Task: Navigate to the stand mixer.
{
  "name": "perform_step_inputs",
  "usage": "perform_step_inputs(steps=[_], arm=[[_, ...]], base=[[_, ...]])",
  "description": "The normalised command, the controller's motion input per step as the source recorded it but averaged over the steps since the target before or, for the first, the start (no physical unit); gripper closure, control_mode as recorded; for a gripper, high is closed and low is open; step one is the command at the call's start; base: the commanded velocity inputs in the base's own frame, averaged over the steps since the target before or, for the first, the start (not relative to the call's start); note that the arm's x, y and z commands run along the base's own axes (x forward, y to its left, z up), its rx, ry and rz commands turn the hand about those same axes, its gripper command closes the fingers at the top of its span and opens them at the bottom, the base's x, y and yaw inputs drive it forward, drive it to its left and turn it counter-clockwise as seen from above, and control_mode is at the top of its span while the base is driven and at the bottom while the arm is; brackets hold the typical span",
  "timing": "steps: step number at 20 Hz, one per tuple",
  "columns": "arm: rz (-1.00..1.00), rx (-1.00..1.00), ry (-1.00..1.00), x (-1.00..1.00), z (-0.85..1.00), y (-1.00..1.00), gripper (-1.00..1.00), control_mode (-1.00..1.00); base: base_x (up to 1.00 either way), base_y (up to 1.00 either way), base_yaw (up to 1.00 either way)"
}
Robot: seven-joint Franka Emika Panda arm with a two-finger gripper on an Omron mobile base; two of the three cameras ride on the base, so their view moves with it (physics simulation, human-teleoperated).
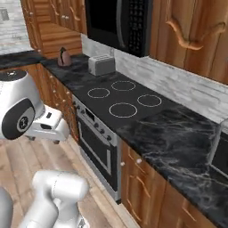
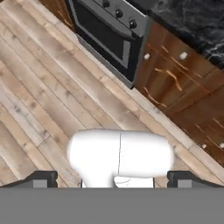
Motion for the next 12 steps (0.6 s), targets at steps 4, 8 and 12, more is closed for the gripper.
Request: perform_step_inputs(steps=[4, 8, 12], arm=[[0.00, 0.00, 0.00, 0.00, 0.00, 0.00, -1.00, 1.00], [0.00, 0.00, 0.00, 0.00, 0.00, 0.00, -1.00, 1.00], [0.00, 0.00, 0.00, 0.00, 0.00, 0.00, -1.00, 1.00]], base=[[-0.20, 0.12, 1.00], [-0.20, 0.14, 1.00], [-0.09, 0.13, 0.81]])
